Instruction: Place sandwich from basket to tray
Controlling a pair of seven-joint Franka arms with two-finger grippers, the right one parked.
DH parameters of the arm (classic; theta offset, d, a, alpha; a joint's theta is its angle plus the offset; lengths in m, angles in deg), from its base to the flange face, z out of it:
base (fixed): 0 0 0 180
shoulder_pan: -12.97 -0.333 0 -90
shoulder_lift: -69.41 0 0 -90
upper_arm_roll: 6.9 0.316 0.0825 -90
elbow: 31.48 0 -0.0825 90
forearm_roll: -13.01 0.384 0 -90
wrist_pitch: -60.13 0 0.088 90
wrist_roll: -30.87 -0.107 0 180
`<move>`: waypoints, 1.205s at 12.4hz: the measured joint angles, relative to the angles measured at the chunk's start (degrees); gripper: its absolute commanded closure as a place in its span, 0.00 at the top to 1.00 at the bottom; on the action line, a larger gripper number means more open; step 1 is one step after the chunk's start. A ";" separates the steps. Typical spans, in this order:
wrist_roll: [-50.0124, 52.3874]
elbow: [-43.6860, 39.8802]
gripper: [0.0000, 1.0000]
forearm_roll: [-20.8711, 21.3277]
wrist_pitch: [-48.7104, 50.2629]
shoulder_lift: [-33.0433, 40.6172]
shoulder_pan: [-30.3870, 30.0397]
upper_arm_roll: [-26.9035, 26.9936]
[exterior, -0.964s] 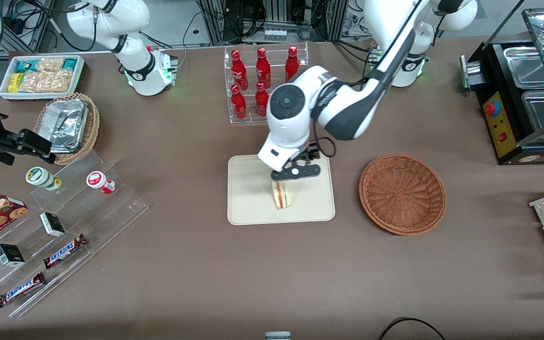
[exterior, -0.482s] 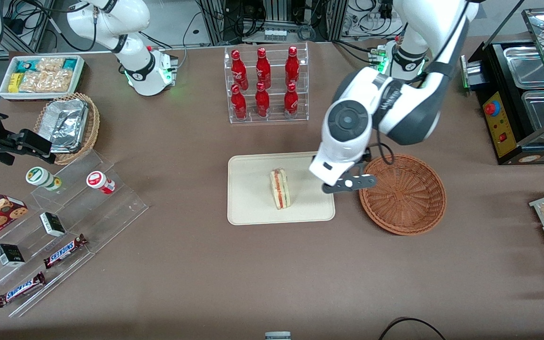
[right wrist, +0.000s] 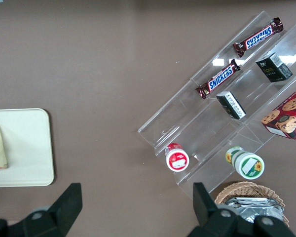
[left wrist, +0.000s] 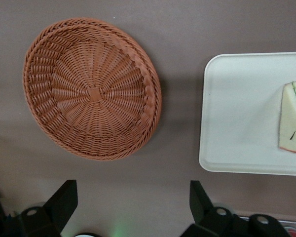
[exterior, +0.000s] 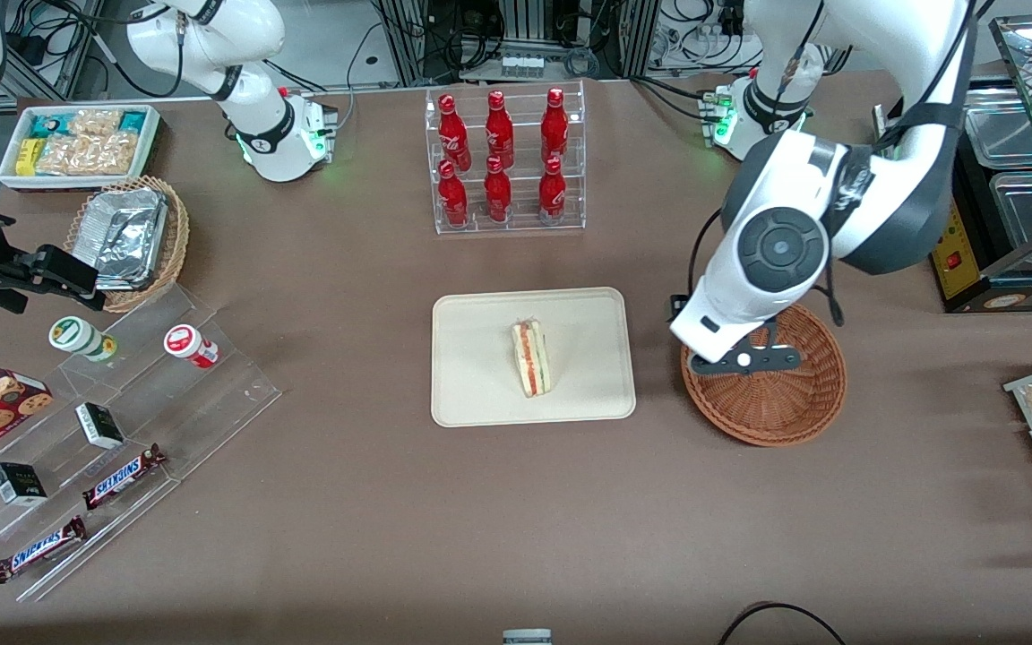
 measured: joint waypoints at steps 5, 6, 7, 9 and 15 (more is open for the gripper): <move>-9.54 4.20 1.00 -0.09 2.81 6.40 -7.33 -1.87; -12.15 4.48 1.00 -0.11 4.07 7.68 -10.85 -4.06; -14.57 4.60 1.00 -0.12 5.27 8.65 -14.13 -6.14; -19.86 4.65 1.00 -0.13 7.33 10.20 -19.44 -8.55; -28.40 4.65 1.00 -0.14 14.11 17.17 -26.99 -9.11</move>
